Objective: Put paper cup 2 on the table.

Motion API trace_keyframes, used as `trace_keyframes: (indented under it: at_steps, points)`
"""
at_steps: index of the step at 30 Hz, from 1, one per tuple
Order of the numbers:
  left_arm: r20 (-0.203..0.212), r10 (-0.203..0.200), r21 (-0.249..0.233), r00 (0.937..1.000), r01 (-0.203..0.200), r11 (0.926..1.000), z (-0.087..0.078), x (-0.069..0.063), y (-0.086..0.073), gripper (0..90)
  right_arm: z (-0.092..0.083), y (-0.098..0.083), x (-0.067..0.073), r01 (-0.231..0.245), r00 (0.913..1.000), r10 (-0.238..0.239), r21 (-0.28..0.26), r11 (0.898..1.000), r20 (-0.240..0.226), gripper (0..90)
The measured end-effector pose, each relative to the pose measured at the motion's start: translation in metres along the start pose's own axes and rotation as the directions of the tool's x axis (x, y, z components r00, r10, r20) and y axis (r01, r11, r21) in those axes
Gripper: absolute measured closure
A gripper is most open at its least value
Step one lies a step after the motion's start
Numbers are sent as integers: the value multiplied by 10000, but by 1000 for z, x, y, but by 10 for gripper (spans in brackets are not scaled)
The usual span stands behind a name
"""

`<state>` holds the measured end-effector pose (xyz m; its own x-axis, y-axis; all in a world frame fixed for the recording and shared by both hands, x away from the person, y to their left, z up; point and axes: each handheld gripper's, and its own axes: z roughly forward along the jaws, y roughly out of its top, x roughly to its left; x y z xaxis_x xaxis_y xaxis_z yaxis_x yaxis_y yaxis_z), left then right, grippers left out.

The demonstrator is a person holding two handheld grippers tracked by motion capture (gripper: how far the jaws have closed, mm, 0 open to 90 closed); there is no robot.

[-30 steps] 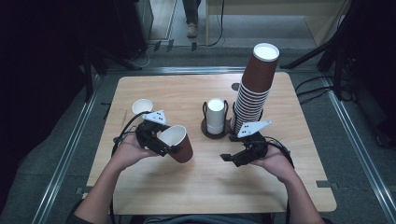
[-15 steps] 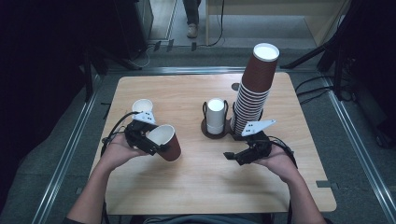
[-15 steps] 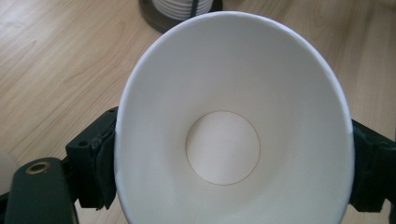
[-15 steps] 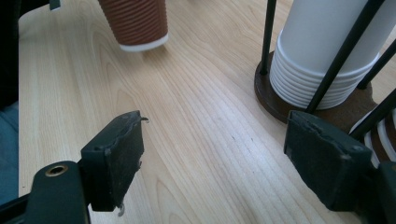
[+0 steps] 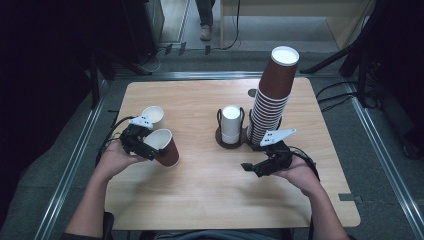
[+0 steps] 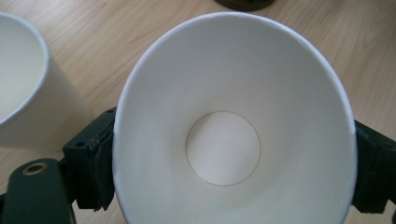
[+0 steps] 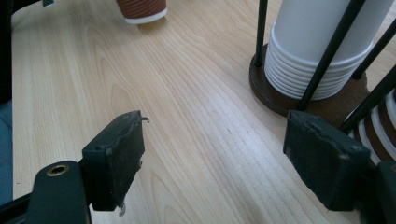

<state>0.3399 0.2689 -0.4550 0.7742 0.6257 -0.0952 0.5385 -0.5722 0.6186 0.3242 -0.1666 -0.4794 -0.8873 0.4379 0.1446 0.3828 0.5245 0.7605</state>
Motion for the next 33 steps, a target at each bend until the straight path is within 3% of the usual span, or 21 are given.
trace_keyframes:
  at_steps: [5, 13, 17, 22, 33]
  points:
    - [-476, -235, 232, 9986, 247, 9994, -5, 9, -7, 96, 0, -1, 0, -7, 10000, 7, 45, 10000, -19, 206]
    - [-1329, -658, 283, 9889, 702, 9971, -9, 18, -13, 85, 0, -2, -2, -78, 10000, 78, 96, 9999, 40, 208]
    - [-1596, -587, 471, 9854, 669, 9966, -7, 19, -14, 80, 1, -3, -2, -73, 10000, 72, 109, 9999, 52, 208]
    - [-1652, -477, 478, 9851, 563, 9973, -4, 18, -14, 70, 1, -3, -2, -79, 10000, 79, 130, 9999, 30, 208]
    - [-1404, -848, 690, 9865, 952, 9931, 0, 20, -13, 8, 0, -3, -2, -146, 9999, 146, 117, 9998, 20, 210]
